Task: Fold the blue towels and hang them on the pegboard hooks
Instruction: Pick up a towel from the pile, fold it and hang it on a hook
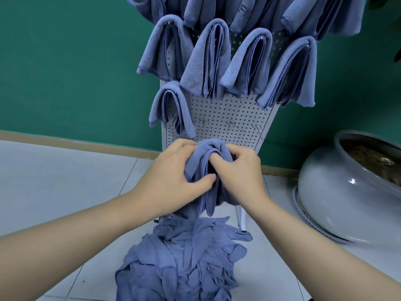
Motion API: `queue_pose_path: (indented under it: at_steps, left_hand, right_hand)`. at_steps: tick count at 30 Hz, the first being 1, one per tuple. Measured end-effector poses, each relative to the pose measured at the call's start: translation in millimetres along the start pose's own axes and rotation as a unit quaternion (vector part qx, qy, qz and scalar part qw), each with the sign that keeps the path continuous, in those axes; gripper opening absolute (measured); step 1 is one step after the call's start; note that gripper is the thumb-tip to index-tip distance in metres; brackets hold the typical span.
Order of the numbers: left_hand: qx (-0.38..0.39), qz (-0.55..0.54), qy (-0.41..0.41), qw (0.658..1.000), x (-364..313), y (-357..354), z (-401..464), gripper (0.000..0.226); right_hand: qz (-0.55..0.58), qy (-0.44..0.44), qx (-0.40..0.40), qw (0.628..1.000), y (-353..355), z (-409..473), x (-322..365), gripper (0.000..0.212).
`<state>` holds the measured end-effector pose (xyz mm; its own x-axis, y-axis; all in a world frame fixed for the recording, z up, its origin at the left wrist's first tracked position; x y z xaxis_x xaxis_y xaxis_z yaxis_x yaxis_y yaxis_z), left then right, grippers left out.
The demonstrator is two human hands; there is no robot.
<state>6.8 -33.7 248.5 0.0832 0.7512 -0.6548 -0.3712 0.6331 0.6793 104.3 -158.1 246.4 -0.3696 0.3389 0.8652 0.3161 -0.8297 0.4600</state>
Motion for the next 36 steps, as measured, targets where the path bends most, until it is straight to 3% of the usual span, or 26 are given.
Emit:
queue_pose_path:
  at_steps: [5,10,16,20,26,30,36]
  left_hand:
    - [-0.065,0.007,0.035,0.997,3,-4,5,0.023]
    - [-0.125,-0.007,0.041,0.991,2,13,33,0.012]
    - [-0.162,0.013,-0.008,0.987,-12,51,84,0.020]
    - [-0.220,0.008,-0.004,0.975,-13,71,111,0.021]
    - [-0.246,0.003,0.005,0.969,-4,75,152,0.018]
    - [-0.235,0.006,0.000,0.972,4,67,167,0.038]
    - [-0.224,-0.014,0.013,0.974,42,53,188,0.024]
  right_hand:
    - [0.018,-0.015,0.002,1.000,-1,1,-3,0.039]
    - [-0.014,0.018,-0.018,1.000,12,11,8,0.038]
    - [-0.091,0.116,-0.062,0.987,31,49,45,0.019]
    - [-0.105,0.155,-0.079,0.979,30,84,61,0.021]
    - [-0.116,0.152,-0.091,0.977,30,131,66,0.017]
    - [-0.119,0.142,-0.092,0.978,22,152,53,0.019]
    - [-0.189,0.131,-0.079,0.970,-1,184,39,0.024]
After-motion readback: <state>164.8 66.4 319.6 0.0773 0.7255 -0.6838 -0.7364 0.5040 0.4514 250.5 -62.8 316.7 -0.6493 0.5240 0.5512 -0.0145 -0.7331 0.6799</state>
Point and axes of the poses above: each hand's wrist, its own z-axis towards the middle knuckle, its own y-axis out of the back of the hand, x = y × z, the point moved 8 cm from there along z, towards the middle knuckle, and after that the axes turned 5 degrees about x, right-handed, at the moved point
